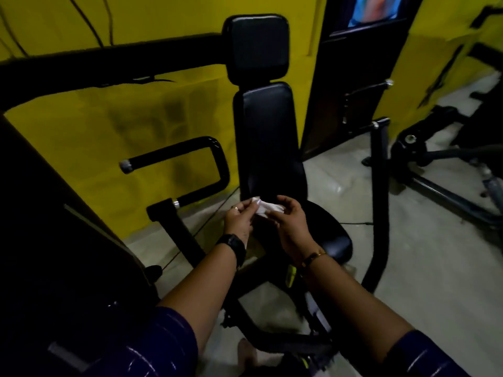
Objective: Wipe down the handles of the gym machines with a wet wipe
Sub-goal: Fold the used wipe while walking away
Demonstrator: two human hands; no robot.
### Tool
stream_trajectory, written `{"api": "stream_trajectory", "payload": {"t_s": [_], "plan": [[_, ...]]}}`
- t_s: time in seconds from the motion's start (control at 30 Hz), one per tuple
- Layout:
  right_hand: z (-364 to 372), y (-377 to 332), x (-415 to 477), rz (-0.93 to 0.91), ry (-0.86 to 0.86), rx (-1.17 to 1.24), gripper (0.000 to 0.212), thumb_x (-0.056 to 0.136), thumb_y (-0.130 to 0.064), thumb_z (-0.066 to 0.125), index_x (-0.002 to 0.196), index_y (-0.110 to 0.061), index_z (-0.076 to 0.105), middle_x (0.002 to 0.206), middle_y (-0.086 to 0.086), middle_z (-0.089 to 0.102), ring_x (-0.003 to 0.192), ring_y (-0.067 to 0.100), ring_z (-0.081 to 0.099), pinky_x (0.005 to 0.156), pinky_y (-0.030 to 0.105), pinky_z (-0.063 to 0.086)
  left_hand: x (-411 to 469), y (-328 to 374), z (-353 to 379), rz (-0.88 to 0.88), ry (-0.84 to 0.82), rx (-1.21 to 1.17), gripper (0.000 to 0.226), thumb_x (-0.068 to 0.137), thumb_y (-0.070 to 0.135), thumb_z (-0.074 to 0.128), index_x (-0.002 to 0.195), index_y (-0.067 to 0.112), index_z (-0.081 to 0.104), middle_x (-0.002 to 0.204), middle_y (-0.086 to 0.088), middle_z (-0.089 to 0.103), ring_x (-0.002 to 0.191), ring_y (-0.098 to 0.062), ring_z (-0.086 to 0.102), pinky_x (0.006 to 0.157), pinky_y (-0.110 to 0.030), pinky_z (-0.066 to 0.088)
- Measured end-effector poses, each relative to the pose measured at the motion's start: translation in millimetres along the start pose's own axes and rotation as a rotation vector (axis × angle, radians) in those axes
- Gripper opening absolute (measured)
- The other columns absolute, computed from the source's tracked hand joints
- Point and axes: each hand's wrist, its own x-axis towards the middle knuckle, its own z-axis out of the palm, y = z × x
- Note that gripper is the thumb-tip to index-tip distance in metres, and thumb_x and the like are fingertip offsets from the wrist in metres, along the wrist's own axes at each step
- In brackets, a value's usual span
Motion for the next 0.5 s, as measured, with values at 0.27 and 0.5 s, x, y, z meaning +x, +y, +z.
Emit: {"api": "stream_trajectory", "payload": {"t_s": [0.27,0.5], "plan": [[-114,-69,-73,-0.168,0.277,0.07,0.039,0.086,0.012,0.057,0.119,-0.007,0.048,0.099,0.013,0.059,0.084,0.022,0.062,0.073,0.025,0.055,-83,-42,127,-0.067,-0.223,-0.118,0.017,0.091,-0.005,0.059,0.089,0.011,0.065,0.066,0.004,0.07,0.061,-0.007,0.066,0.059,-0.02,0.054],[-234,-132,-152,-0.279,0.511,0.266,0.032,0.087,0.016,0.052,0.111,-0.006,0.05,0.1,0.015,0.058,0.085,0.023,0.061,0.071,0.025,0.055,-169,-90,239,-0.191,-0.481,-0.116,0.01,0.089,-0.002,0.063,0.089,0.007,0.066,0.072,-0.005,0.07,0.067,-0.017,0.066,0.072,-0.029,0.055]]}}
